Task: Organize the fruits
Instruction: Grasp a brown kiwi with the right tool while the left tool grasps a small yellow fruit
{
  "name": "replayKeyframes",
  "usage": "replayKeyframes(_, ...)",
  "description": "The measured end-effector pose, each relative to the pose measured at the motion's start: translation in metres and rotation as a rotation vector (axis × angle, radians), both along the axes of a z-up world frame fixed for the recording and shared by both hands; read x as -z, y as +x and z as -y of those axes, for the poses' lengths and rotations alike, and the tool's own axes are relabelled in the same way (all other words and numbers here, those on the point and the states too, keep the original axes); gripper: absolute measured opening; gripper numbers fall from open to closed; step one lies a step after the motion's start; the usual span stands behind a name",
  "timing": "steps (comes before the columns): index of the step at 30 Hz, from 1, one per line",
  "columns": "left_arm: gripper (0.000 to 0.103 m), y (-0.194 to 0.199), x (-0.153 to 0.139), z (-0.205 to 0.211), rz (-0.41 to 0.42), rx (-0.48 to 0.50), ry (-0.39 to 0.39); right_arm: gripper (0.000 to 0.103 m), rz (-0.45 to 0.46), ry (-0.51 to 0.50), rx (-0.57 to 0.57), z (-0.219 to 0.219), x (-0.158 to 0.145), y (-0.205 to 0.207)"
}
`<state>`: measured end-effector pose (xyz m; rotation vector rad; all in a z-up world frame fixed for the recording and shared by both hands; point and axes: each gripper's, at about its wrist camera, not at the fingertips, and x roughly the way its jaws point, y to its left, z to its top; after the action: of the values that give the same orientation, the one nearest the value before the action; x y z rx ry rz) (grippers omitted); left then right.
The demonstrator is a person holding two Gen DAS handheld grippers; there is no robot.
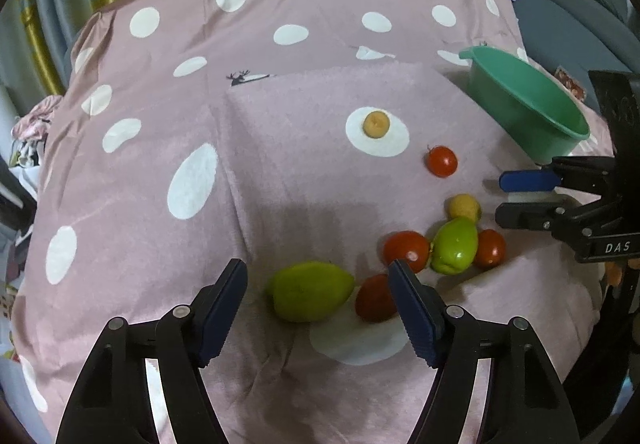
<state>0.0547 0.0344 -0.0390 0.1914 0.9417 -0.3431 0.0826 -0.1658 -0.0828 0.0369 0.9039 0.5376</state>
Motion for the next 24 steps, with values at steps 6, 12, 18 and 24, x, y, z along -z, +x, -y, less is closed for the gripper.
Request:
replayKeyframes(6, 0.070, 0.004, 0.004, -0.002, -0.018, 0.001, 0.018, 0.049, -0.015, -0.031, -0.019, -0.007, 0.003, 0.007)
replayKeyframes(12, 0.070, 0.024, -0.015, 0.003, 0.012, 0.027, -0.029, 0.035, -0.047, -0.042, -0.020, -0.011, 0.009, 0.016)
replayKeyframes(18, 0.070, 0.059, -0.010, 0.024, -0.058, 0.064, -0.085, 0.035, -0.075, -0.035, -0.053, -0.018, 0.013, 0.026)
replayKeyframes(24, 0.070, 0.096, -0.001, 0.060, -0.108, 0.093, -0.088, 0.027, -0.076, -0.036, -0.077, -0.020, 0.020, 0.032)
